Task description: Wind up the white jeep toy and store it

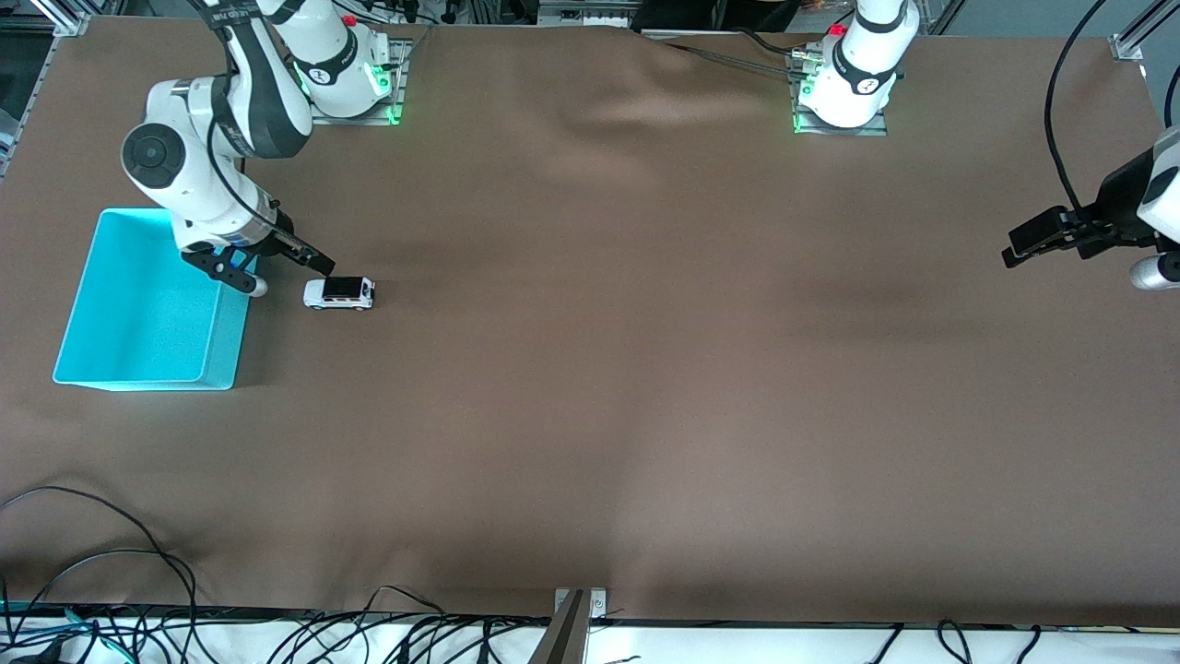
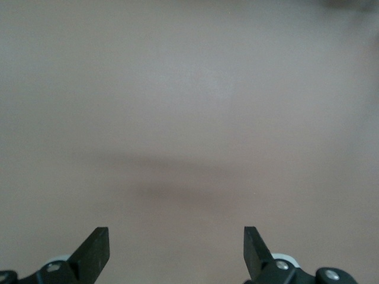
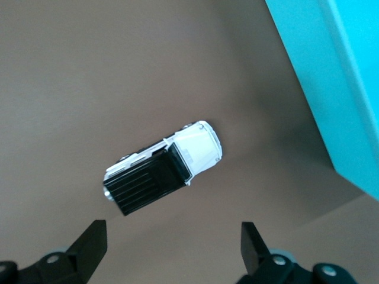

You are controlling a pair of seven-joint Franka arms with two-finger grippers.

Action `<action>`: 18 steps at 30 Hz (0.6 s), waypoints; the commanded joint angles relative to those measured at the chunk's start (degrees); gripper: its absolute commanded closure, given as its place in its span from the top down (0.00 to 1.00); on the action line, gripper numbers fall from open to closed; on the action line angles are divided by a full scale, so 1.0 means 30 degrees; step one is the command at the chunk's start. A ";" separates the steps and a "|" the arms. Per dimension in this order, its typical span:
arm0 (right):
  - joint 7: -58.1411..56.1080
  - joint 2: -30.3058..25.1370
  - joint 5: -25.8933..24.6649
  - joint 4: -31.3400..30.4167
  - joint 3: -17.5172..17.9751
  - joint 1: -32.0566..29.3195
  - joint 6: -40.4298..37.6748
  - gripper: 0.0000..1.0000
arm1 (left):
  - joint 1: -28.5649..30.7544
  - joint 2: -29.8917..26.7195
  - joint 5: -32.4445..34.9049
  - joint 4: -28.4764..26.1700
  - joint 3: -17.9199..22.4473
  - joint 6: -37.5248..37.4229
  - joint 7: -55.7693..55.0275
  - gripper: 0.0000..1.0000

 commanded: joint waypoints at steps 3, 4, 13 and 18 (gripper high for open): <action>0.3390 0.0918 0.0337 -0.1040 0.0021 -0.0022 0.2285 1.00 | -0.0097 -0.0023 -0.0290 -0.0079 0.0158 0.0061 0.0419 1.00; 0.4005 0.1123 0.0308 -0.1040 0.0050 -0.0022 0.2520 1.00 | -0.0097 -0.0022 -0.0290 -0.0079 0.0158 0.0061 0.0419 1.00; 0.8781 0.2734 0.0278 -0.0952 0.0050 0.0476 0.5448 1.00 | -0.0097 -0.0022 -0.0290 -0.0079 0.0158 0.0061 0.0419 1.00; 1.0863 0.3526 0.0249 -0.0835 0.0050 0.0740 0.6768 1.00 | -0.0097 0.0007 -0.0290 -0.0079 0.0158 0.0090 0.0419 1.00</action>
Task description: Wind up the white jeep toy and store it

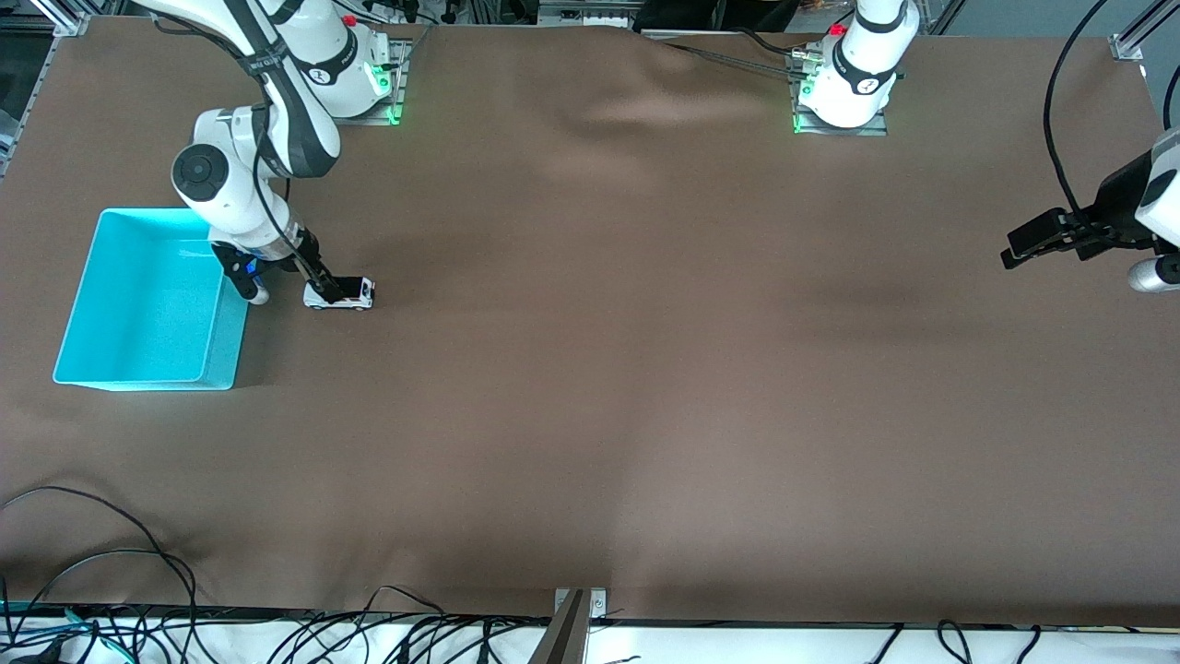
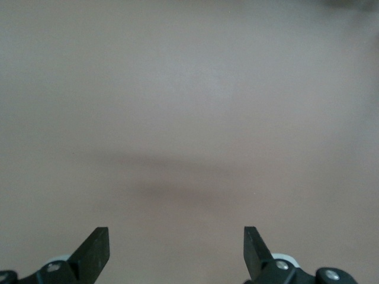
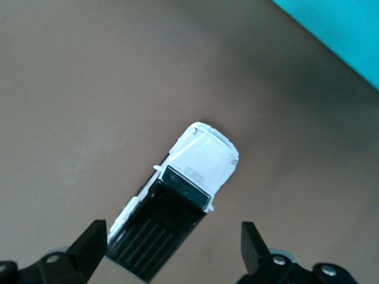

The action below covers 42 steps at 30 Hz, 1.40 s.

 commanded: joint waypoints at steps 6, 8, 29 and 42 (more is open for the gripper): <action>0.3416 0.1150 0.0243 0.0239 0.0023 0.0375 0.1524 1.00 | -0.0097 -0.0015 -0.0290 -0.0079 0.0157 0.0084 0.0419 1.00; 0.3826 0.1443 0.0243 0.0385 0.0023 0.0404 0.1786 1.00 | -0.0097 -0.0015 -0.0290 -0.0079 0.0157 0.0085 0.0419 1.00; 0.4912 0.2383 0.0273 0.0884 -0.0123 0.0375 0.2638 0.00 | -0.0097 -0.0015 -0.0290 -0.0079 0.0157 0.0085 0.0419 1.00; 0.5264 -0.0545 0.0185 0.1235 -0.0006 0.0404 -0.0552 0.00 | -0.0097 -0.0015 -0.0290 -0.0079 0.0157 0.0114 0.0419 1.00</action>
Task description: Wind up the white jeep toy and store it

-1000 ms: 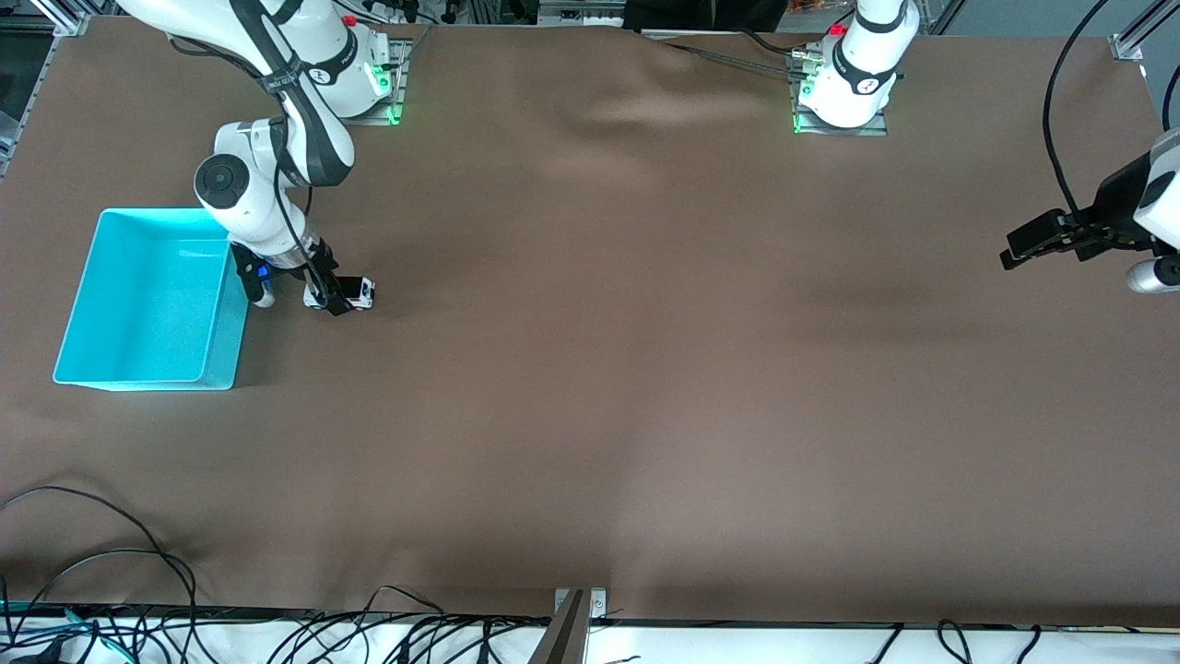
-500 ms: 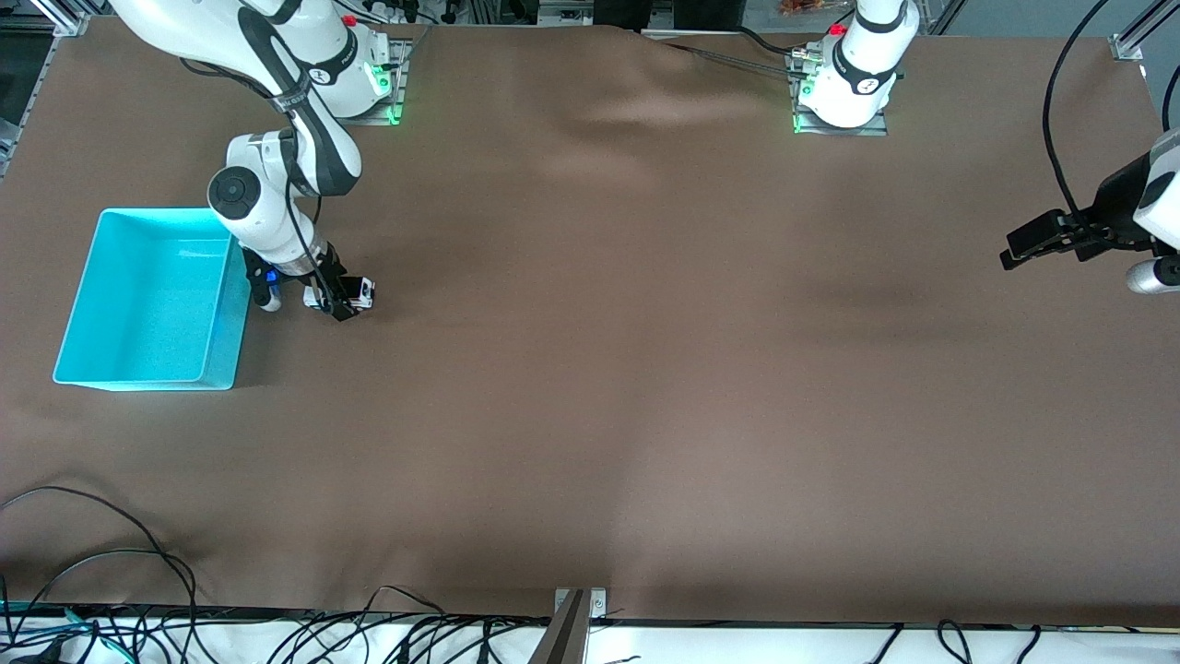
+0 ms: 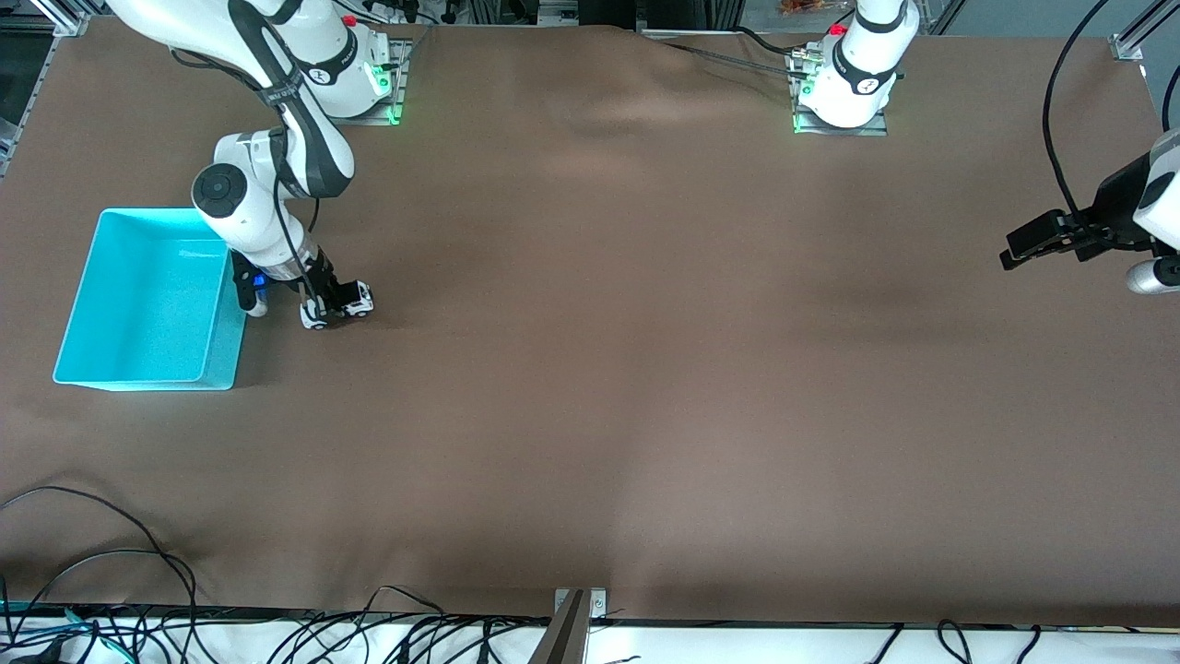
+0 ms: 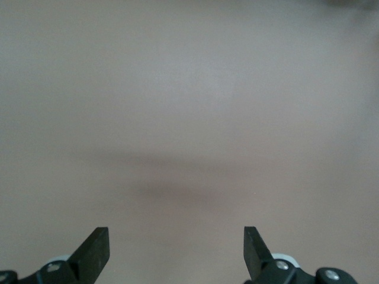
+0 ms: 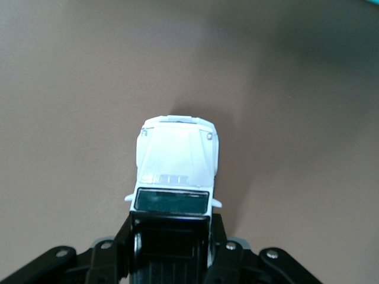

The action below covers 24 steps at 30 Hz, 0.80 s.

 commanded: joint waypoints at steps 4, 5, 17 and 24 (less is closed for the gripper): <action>-0.0233 -0.2657 -0.0023 0.0830 0.0022 0.0086 -0.3513 0.00 | -0.0096 -0.0078 -0.0290 -0.0079 0.0158 0.0106 0.0419 1.00; -0.0466 -0.2745 -0.0081 0.1064 0.0022 0.0086 -0.3981 0.00 | -0.0096 -0.0049 -0.0290 -0.0079 0.0158 0.0106 0.0419 1.00; -0.9598 -0.3420 -0.0521 0.2297 -0.0766 -0.1964 -0.7354 0.00 | -0.0096 -0.0049 -0.0290 -0.0079 0.0158 0.0135 0.0419 1.00; -1.6573 -0.3362 -0.0521 0.2297 -0.4104 -0.1994 -0.7735 0.00 | -0.0096 -0.0049 -0.0290 -0.0079 0.0158 0.0107 0.0419 1.00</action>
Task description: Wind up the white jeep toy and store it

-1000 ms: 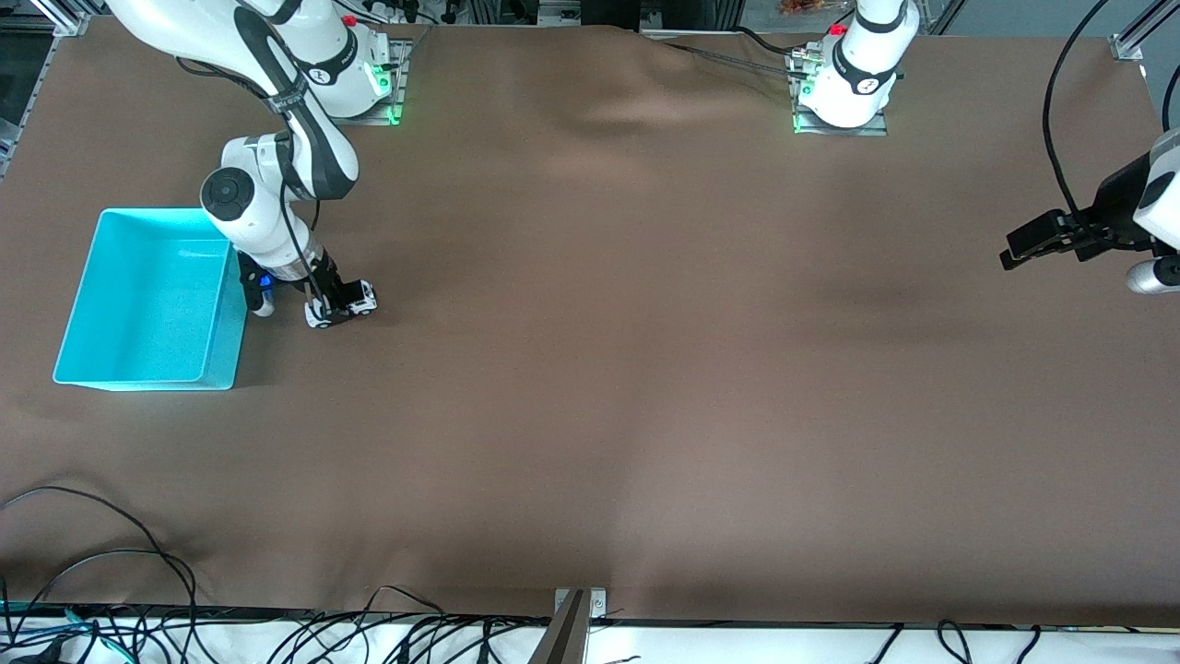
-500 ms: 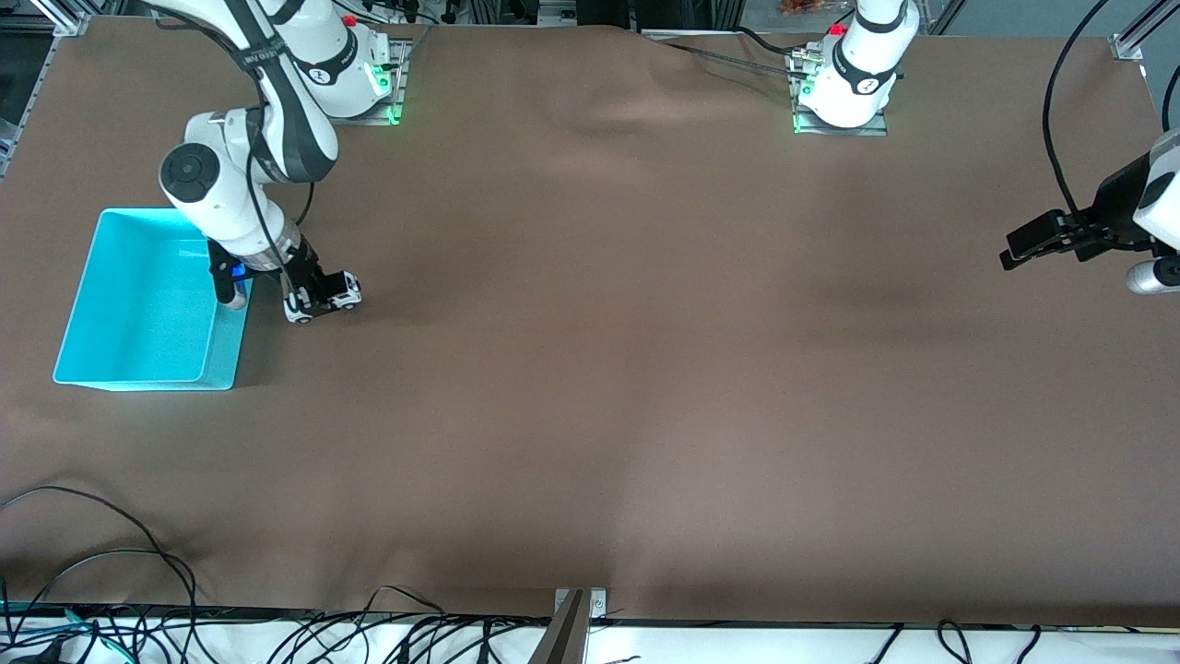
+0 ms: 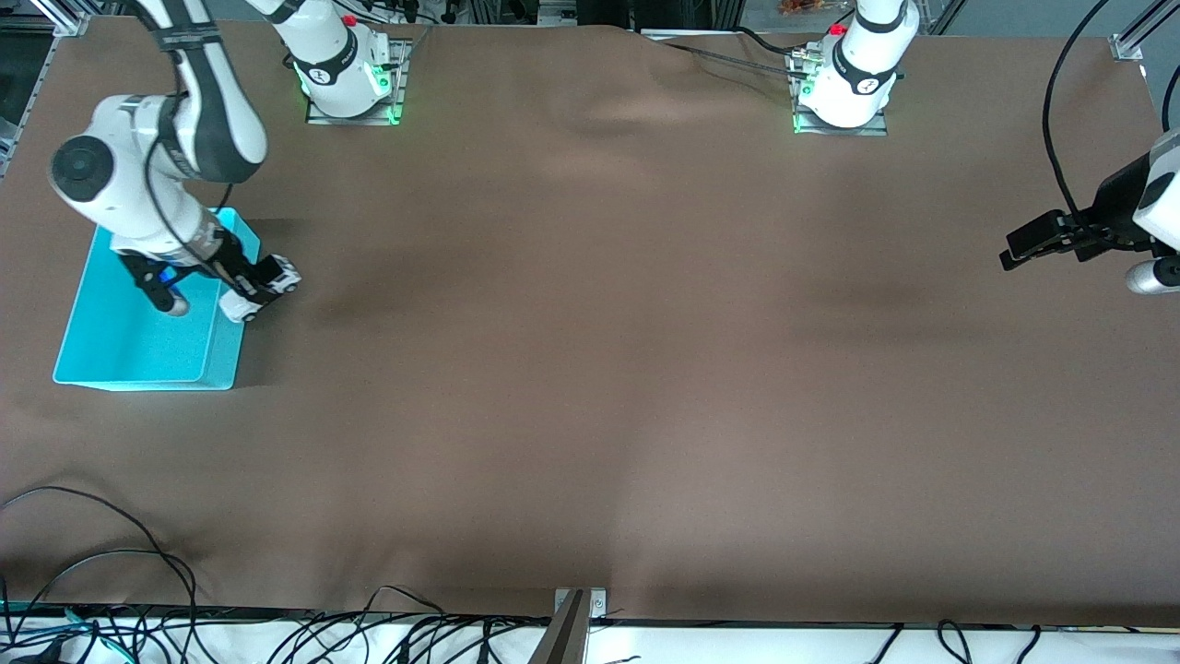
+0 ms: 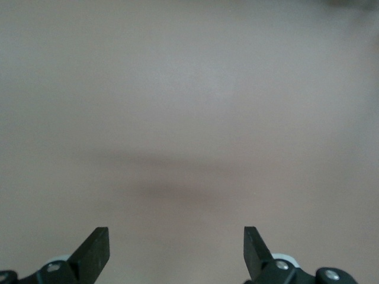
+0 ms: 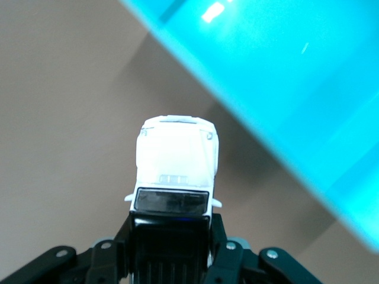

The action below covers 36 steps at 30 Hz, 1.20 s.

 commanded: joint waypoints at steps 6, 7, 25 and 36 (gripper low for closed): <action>-0.9114 0.0034 -0.0601 0.0193 -0.4666 -0.0168 -0.0748 0.00 | -0.0096 -0.0087 -0.0290 -0.0079 0.0158 0.0126 0.0419 1.00; -0.9731 0.0064 -0.0602 0.0280 -0.5049 -0.0168 -0.0748 0.00 | -0.0096 -0.0058 -0.0290 -0.0079 0.0158 0.0097 0.0419 1.00; -1.1437 0.5597 -0.1012 0.1042 -0.6342 -0.0637 0.2034 0.00 | -0.0096 -0.0058 -0.0290 -0.0079 0.0158 0.0097 0.0419 1.00; -1.1203 0.6686 -0.0953 0.1014 -0.6342 -0.0812 0.3852 0.53 | -0.0096 -0.0058 -0.0290 -0.0079 0.0158 0.0097 0.0419 1.00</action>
